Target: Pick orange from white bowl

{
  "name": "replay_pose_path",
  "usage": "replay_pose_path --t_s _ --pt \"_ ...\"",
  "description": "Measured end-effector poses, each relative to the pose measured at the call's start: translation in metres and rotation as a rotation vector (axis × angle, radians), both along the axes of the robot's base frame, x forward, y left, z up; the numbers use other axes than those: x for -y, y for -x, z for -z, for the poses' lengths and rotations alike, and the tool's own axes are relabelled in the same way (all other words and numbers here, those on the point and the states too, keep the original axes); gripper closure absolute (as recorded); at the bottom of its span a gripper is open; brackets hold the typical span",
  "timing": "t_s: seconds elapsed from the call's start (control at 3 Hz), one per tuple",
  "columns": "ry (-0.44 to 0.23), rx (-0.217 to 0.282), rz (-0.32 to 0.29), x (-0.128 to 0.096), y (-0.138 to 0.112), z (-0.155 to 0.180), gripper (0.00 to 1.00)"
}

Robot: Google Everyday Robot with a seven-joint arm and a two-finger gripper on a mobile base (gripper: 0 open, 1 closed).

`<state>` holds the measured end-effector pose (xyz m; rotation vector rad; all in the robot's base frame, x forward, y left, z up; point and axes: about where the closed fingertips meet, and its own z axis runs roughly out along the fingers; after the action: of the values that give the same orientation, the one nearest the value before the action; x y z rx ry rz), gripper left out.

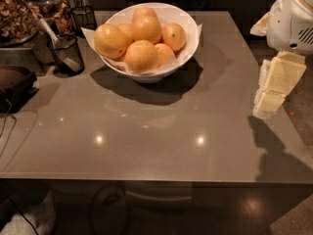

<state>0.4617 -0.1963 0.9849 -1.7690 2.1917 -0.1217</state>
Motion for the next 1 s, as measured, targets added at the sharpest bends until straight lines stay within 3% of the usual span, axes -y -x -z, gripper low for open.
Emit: replay_pose_path --t_s 0.33,0.67,1.0 --pt "0.036 0.006 -0.063 -0.021 -0.012 0.003 0.00" --pt "0.036 0.008 -0.064 -0.021 -0.012 0.002 0.00" --pt "-0.029 0.007 -0.035 -0.039 -0.041 0.000 0.00"
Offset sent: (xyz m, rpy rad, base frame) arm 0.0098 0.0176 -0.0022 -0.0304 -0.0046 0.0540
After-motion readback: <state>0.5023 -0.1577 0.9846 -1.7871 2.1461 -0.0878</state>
